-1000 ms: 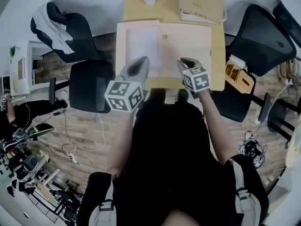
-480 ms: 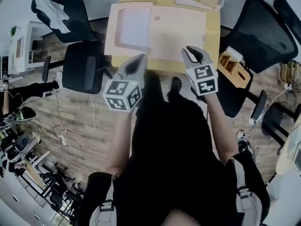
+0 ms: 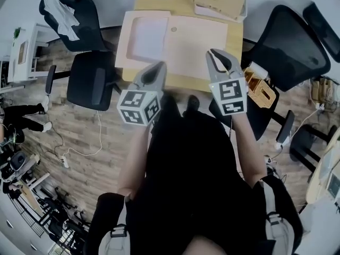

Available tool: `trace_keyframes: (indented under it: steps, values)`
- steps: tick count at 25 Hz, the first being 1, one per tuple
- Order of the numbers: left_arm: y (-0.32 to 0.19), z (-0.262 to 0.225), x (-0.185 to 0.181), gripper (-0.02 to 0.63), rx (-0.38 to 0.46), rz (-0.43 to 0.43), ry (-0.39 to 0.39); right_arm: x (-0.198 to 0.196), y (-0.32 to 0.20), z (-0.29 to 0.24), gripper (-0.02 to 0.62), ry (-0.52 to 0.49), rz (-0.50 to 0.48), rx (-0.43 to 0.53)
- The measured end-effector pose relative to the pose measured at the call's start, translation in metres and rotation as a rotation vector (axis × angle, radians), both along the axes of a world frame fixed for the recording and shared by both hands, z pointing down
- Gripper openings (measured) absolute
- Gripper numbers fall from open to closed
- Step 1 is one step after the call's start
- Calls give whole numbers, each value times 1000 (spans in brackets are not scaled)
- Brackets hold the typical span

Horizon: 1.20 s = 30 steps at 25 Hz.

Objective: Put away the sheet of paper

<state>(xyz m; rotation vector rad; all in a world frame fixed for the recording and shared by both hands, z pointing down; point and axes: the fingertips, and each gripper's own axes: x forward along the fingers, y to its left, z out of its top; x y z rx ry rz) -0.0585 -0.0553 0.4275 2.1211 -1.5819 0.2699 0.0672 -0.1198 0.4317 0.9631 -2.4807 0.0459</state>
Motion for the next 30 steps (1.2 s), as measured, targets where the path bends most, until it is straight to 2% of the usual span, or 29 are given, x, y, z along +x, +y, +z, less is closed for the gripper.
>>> trace_keyframes:
  steps: [6, 13, 30]
  values:
    - [-6, -17, -1, 11, 52, 8, -12, -11, 4, -33, 5, -61, -35, 46]
    - [0, -34, -13, 11, 78, -17, -19, -19, 16, -68, 3, -145, -38, 76]
    - [33, -27, 4, 11, 68, 26, -11, -3, 56, -70, 3, -215, -9, 34]
